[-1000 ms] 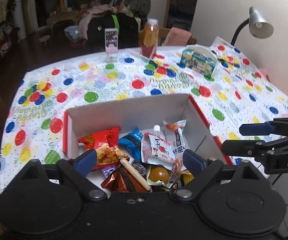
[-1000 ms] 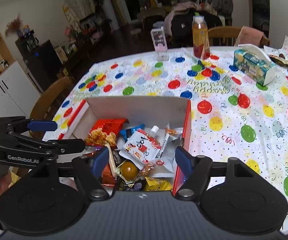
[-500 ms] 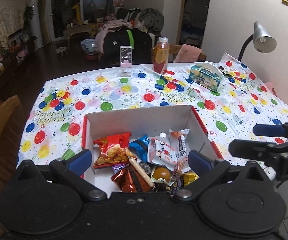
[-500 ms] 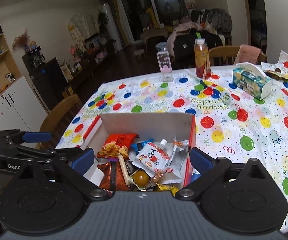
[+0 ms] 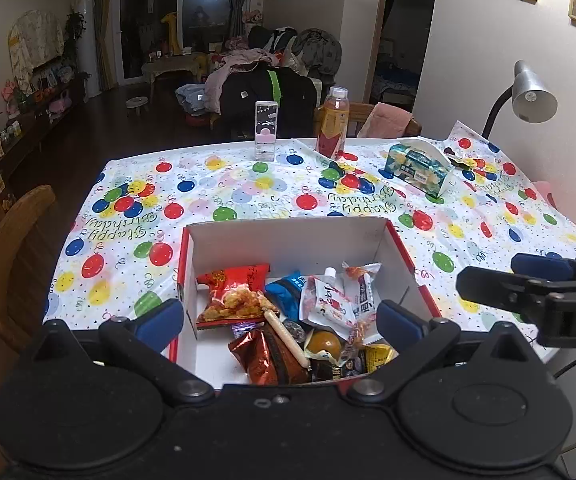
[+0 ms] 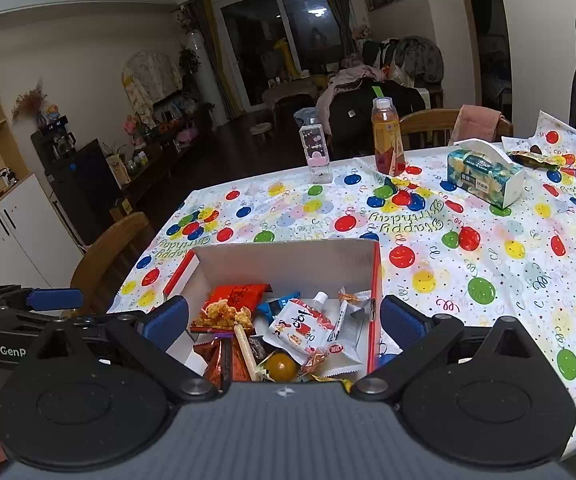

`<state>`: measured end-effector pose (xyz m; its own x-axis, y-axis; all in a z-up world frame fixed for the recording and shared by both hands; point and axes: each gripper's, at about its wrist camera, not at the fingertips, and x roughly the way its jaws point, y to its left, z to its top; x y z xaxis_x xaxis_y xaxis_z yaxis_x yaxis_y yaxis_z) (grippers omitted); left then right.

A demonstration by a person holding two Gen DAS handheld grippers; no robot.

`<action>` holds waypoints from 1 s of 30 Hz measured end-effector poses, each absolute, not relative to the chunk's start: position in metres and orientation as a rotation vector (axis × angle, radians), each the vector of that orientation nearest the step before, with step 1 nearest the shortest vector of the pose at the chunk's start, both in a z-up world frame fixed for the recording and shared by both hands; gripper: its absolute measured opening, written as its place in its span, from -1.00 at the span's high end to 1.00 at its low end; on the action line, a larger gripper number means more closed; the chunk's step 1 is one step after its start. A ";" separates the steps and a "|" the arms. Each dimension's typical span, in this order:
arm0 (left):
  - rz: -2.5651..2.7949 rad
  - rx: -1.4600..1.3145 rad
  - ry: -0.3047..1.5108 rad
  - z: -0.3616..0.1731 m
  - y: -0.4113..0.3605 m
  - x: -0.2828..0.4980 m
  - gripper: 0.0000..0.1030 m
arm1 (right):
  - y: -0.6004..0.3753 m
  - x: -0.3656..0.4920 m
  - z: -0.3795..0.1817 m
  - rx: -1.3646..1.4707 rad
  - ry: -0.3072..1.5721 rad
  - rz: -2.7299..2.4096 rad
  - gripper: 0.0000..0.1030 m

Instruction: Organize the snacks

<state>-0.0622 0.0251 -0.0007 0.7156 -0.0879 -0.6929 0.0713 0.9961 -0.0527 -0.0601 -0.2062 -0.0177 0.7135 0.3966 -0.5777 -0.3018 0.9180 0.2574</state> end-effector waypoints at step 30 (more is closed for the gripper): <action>-0.068 -0.074 0.677 0.008 0.013 -0.091 -0.99 | -0.218 -0.076 -0.018 0.115 0.652 0.371 -0.99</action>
